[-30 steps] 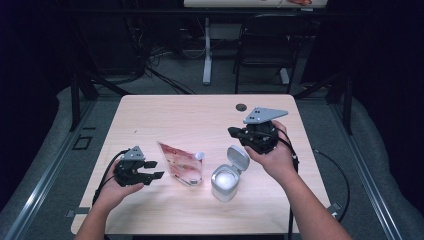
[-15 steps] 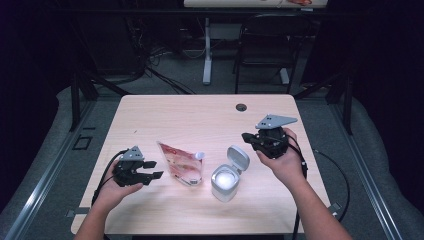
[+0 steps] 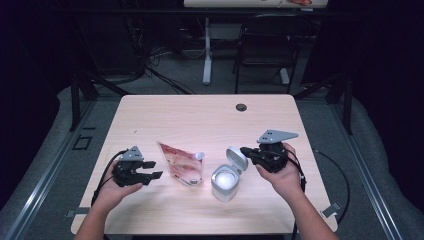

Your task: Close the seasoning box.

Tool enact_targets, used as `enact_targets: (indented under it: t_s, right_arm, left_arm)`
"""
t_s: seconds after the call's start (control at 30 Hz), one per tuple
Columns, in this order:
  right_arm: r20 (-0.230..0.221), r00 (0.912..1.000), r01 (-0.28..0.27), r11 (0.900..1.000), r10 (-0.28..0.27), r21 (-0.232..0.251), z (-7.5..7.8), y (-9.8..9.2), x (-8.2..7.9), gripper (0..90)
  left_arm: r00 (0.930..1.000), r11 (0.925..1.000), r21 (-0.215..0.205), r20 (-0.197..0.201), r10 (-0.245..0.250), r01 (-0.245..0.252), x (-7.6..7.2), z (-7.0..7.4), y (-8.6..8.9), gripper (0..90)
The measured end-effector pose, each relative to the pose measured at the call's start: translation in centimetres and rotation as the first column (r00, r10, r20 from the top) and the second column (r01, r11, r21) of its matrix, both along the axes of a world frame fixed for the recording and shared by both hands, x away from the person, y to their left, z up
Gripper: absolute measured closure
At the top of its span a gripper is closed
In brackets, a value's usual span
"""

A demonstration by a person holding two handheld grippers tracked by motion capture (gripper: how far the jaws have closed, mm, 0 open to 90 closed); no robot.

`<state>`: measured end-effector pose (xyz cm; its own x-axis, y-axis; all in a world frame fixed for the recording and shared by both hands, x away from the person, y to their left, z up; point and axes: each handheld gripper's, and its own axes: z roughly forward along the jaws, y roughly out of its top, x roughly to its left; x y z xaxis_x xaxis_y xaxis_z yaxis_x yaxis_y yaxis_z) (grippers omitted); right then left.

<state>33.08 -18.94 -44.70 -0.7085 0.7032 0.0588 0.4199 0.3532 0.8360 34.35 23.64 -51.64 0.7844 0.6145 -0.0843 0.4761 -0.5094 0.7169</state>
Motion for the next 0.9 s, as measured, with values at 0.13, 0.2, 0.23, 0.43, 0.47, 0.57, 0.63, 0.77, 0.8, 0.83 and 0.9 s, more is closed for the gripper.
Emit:
enact_targets:
  t_s: [0.13,0.2,0.23,0.43,0.47,0.57,0.63,0.77,0.8,0.83,0.9]
  right_arm:
    - [-0.001,0.9998,-0.020,1.000,0.020,0.023,-0.5,0.4,-0.7,90.0]
    - [-0.003,0.9995,-0.032,0.999,0.032,0.026,-0.7,0.6,-1.0,90.0]
    - [-0.005,0.9992,-0.039,0.999,0.039,0.028,-0.8,0.8,-1.1,90.0]
    - [-0.007,0.9981,-0.062,0.997,0.062,0.036,-1.5,1.4,-1.8,90.0]
    - [-0.004,0.9982,-0.059,0.997,0.059,0.041,-1.6,1.4,-1.9,90.0]
    - [0.004,0.9986,-0.054,0.997,0.054,0.049,-1.9,1.3,-2.1,90.0]
    - [0.011,0.9990,-0.043,0.998,0.042,0.046,-2.2,1.1,-2.4,90.0]
    - [0.019,0.9994,-0.030,0.999,0.029,0.035,-2.5,0.3,-2.7,90.0]
    - [0.025,0.9995,-0.023,0.999,0.022,0.032,-2.6,0.1,-2.9,90.0]
    - [0.027,0.9995,-0.016,0.999,0.015,0.028,-2.6,-0.2,-3.0,90.0]
    - [0.040,0.9992,0.002,1.000,-0.003,0.030,-2.6,-0.8,-3.4,90.0]
  left_arm:
    - [1.0000,1.0000,0.005,0.000,0.003,-0.003,0.0,0.0,0.0,49.1]
    - [1.0000,1.0000,0.007,0.000,0.003,-0.003,0.0,0.0,0.1,49.1]
    - [1.0000,1.0000,0.007,0.002,0.004,-0.004,0.0,0.0,0.1,49.1]
    - [1.0000,0.9999,0.011,-0.003,0.006,-0.006,0.0,-0.1,0.1,49.2]
    - [1.0000,0.9999,0.008,-0.002,0.009,-0.009,0.0,-0.1,0.1,49.1]
    - [0.9999,0.9999,0.009,-0.004,0.010,-0.010,0.0,-0.2,0.2,49.2]
    - [0.9999,0.9999,0.003,-0.003,0.014,-0.014,0.0,-0.3,0.3,49.2]
    - [0.9997,0.9997,0.004,-0.004,0.024,-0.024,0.0,-0.5,0.4,49.1]
    - [0.9997,0.9997,0.007,-0.007,0.024,-0.024,0.0,-0.5,0.4,49.2]
    - [0.9997,0.9997,0.007,-0.009,0.023,-0.023,0.0,-0.6,0.4,49.2]
    - [0.9997,0.9997,0.006,-0.008,0.025,-0.025,0.1,-0.6,0.5,49.2]
